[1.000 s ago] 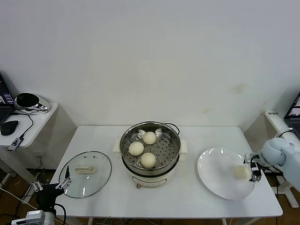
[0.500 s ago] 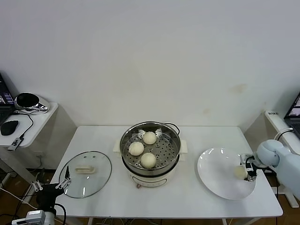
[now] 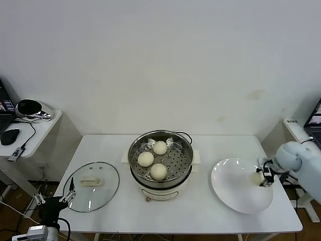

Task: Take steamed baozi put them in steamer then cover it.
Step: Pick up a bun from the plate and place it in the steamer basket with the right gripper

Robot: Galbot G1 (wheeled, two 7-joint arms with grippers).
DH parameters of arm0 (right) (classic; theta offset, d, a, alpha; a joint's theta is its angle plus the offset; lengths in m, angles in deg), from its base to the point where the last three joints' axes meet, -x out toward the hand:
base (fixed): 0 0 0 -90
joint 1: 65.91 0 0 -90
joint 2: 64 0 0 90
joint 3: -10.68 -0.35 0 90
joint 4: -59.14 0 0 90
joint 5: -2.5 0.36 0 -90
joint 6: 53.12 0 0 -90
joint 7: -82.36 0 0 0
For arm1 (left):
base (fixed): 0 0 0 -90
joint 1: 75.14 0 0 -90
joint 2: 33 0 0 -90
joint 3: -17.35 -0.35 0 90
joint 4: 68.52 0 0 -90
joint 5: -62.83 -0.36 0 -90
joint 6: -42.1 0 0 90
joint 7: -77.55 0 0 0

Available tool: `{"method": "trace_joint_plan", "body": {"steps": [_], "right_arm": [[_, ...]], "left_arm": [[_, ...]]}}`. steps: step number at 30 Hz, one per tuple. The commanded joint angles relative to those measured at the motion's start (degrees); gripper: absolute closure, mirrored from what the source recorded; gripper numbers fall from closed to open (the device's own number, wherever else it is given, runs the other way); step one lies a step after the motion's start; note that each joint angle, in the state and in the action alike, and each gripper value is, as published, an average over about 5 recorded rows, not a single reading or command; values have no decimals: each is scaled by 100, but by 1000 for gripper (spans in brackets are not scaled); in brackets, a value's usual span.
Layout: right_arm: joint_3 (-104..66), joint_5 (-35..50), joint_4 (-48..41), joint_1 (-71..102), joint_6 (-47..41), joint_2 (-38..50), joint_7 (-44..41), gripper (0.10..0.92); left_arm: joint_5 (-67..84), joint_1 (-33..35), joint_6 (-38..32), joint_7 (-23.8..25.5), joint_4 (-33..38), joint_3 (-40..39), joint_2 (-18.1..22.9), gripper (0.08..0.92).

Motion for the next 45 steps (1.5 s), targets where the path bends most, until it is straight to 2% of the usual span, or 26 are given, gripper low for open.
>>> {"method": "trace_joint_plan", "body": {"steps": [1,8,12,18,23,28,45], "right_arm": [[2841,2013,947,-3698,-571,118,-86,414],[4451,3730,1520,-5859,-1587,-1038,493,412],[4780,4446,1671,-5986,-2180,-1769,908,407],[4755,4859,1520,-5503,-2639,-2505,1304,406],[4731,4896,1245,-5193,-2699,-3037,1454,405],[4734,4505,1039,-4844,-2702,-3329,1376,398],[4603,3771,578,-4067,-2708,-3419,1281,397]], "left_arm": [[-14,-9,13,6,15,-54,-9,177],[-20,-50,20,6,18,-131,-20,177],[-32,-72,14,0,0,-182,14,177],[-78,-79,-19,-6,-62,-214,62,177],[-105,-136,-10,-11,-92,-215,104,177],[-105,-162,-4,-14,-99,-212,129,177],[-71,-114,-25,-19,-92,-54,63,177]]}}
